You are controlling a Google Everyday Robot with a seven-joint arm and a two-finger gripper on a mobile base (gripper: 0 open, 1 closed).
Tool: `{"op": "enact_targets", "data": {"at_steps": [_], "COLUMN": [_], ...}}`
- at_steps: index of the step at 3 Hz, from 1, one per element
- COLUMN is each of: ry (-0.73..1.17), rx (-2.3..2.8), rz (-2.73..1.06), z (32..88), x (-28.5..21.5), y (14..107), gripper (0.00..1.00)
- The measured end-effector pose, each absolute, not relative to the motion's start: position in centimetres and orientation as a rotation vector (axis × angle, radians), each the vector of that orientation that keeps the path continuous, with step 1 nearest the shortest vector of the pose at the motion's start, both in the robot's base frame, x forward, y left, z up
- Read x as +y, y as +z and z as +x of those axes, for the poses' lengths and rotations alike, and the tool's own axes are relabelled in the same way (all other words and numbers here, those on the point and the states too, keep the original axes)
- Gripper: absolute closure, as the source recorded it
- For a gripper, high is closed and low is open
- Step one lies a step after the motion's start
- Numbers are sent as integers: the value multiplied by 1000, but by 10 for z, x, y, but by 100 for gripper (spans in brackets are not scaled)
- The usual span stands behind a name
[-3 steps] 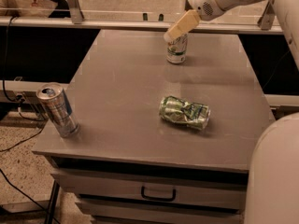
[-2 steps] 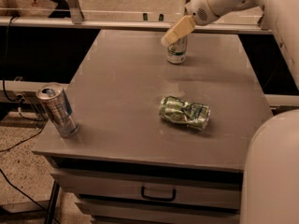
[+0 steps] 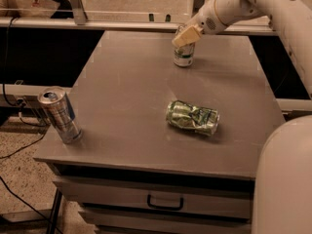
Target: Move 7up can near redbull can
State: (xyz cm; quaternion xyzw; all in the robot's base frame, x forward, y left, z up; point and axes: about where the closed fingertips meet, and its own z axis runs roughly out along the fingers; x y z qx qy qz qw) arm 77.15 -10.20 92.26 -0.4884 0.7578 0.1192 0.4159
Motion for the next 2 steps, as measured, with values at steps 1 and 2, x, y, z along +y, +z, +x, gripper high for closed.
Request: {"op": "enact_targets", "data": {"at_steps": [1, 2], "ry": [293, 333], "rx": [1909, 1842], "rz": [-1223, -1259], "z": [769, 757], "x": [-111, -103], "y": [920, 940], "gripper": [72, 95]}}
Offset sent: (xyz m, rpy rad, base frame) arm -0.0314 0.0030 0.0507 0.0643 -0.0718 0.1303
